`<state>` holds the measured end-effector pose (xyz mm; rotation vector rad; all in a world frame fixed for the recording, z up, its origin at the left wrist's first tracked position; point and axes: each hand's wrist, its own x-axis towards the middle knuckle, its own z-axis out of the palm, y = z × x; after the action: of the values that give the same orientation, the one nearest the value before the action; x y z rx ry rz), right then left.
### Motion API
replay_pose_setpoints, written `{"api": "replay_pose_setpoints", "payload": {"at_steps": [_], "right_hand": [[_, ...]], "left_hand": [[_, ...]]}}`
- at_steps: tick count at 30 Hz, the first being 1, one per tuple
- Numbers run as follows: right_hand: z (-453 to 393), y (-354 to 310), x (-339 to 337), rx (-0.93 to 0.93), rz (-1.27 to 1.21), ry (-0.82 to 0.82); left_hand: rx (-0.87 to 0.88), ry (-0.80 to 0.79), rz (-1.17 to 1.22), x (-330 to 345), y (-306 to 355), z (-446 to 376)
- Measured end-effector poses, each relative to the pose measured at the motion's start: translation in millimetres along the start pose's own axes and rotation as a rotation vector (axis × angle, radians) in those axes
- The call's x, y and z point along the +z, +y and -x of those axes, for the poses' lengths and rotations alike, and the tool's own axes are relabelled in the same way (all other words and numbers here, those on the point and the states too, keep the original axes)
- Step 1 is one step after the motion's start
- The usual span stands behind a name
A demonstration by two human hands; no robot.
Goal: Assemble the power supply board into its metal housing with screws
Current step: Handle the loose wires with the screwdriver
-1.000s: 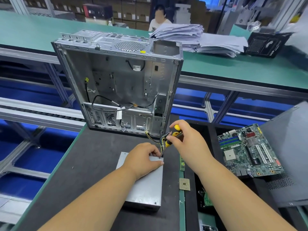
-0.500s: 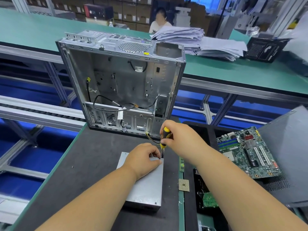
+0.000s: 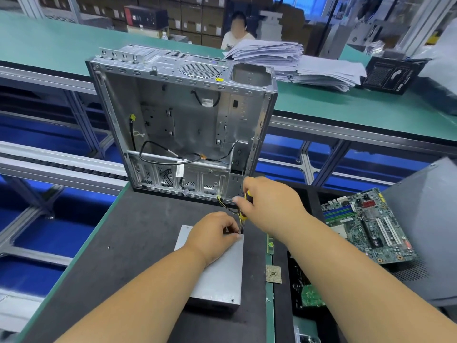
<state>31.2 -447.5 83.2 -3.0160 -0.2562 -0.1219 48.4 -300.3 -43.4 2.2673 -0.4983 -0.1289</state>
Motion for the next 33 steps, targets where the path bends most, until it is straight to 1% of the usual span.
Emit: {"api": "replay_pose_setpoints", "payload": {"at_steps": [2,4,6,10,13,15,18,20,25,29,31,33], "right_hand": [[-1,2,-9,-0.045,-0.149,-0.067],[-1,5,-17,-0.130,-0.186,-0.135],[-3,6,-24,-0.178,-0.099,-0.173],[-8,0,-22,-0.168,0.108,-0.212],[-7,0,-12,-0.148,0.174,-0.137],[-7,2,-11,-0.115,0.122,-0.114],[-8,5,-18,-0.102,-0.013,-0.182],[-9,4,-21,-0.116,-0.048,-0.233],[-13,1,-22,-0.082,0.070,-0.233],[-16,-4,-13,0.004,0.263,-0.152],[-13,-4,-9,0.081,0.253,-0.123],[-11,-2,-8,0.097,0.196,-0.103]], "left_hand": [[0.011,0.011,0.001,0,0,0],[0.016,0.015,-0.002,0,-1,0],[0.025,0.017,-0.011,0,-1,0],[0.037,0.023,-0.024,1,-2,1],[0.055,0.018,-0.038,1,-3,2],[0.069,0.017,-0.041,1,-3,3],[0.079,0.014,-0.052,0,-4,3],[0.078,0.011,-0.055,0,-4,2],[0.082,0.003,-0.054,-1,-4,3],[0.076,0.002,-0.059,0,-5,2],[0.074,0.002,-0.056,1,-5,2],[0.076,0.007,-0.050,1,-5,2]]}}
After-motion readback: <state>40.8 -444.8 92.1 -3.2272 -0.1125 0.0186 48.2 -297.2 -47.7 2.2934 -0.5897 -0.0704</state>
